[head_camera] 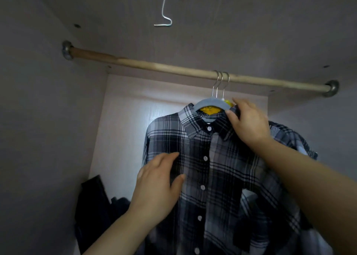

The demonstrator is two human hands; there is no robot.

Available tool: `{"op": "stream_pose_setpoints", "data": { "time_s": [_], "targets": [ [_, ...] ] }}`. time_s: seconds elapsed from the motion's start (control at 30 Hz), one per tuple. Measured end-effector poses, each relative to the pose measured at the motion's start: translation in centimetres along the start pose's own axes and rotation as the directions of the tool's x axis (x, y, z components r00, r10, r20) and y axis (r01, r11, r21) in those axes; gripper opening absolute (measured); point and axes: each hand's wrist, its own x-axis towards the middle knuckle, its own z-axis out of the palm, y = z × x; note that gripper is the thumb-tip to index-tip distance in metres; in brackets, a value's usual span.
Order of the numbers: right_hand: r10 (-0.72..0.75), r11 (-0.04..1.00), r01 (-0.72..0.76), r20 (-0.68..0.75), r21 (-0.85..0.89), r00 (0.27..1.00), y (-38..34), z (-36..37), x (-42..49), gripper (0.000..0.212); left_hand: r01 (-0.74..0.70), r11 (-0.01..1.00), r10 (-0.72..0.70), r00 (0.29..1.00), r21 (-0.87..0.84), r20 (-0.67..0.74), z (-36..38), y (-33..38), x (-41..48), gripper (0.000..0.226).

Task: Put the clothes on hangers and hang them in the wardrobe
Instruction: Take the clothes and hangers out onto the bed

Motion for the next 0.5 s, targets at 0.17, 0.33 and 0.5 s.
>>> {"op": "stream_pose_setpoints", "data": {
  "time_s": [0.17, 0.33, 0.5],
  "targets": [
    [-0.123, 0.992, 0.123, -0.018, 0.002, 0.992, -0.6, 2.5, 2.9, 0.034, 0.026, 0.997, -0.025, 1.0, 0.077, -0.011, 0.6, -0.3, 1.7, 0.055],
    [-0.227, 0.971, 0.217, -0.098, -0.096, 0.969, 0.0, 3.5, 4.6, 0.027, 0.005, 0.993, 0.002, 0.998, 0.115, -0.058, 0.3, 0.5, 2.8, 0.054],
    [-0.253, 0.954, 0.282, -0.235, 0.099, 0.938, -1.4, 2.9, 5.2, 0.028, -0.052, 0.983, 0.081, 0.982, 0.174, -0.168, -1.4, 2.1, 4.3, 0.052]
  ]
}}
